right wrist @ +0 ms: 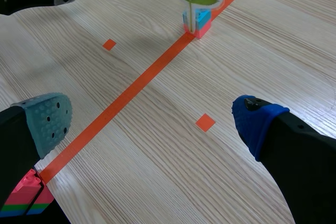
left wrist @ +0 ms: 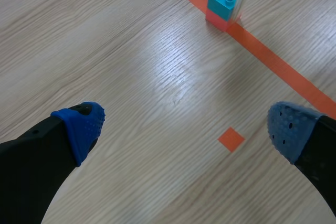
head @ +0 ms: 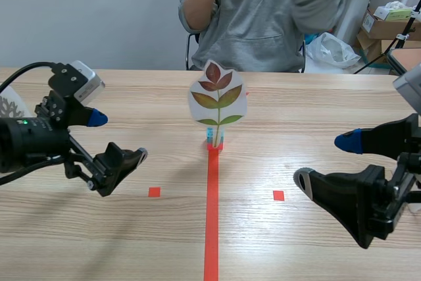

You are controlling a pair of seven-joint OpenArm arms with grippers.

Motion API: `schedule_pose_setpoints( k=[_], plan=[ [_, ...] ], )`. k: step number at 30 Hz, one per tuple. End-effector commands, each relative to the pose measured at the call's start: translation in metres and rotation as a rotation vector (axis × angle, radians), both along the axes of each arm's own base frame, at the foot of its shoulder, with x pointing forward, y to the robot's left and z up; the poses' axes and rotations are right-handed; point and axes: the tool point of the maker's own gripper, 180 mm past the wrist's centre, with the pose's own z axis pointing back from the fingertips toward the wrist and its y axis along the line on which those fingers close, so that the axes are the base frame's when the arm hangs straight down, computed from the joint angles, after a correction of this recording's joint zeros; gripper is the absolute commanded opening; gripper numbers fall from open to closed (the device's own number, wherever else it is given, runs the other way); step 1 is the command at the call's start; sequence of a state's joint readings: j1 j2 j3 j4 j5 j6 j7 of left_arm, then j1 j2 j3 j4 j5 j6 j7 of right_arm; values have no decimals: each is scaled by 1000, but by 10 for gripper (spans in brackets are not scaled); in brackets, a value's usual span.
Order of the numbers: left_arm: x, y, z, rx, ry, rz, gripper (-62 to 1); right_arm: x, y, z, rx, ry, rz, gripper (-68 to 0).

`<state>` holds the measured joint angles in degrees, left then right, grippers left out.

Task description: Do the leaf sorting experiment

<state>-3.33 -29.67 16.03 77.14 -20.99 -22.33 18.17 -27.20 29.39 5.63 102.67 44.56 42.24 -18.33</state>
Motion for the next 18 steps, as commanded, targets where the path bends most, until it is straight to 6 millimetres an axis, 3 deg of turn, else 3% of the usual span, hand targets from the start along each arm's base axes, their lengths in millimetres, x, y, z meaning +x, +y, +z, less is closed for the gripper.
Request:
schedule_pose_setpoints(
  k=[1, 18],
  plan=[
    [10, -12, 13, -38, -38, -12, 14, 5, -1, 12, 3, -40, 8, -41],
    [59, -90, -14, -29, -41, -112, 14, 5, -1, 12, 3, -40, 8, -41]
  ],
)
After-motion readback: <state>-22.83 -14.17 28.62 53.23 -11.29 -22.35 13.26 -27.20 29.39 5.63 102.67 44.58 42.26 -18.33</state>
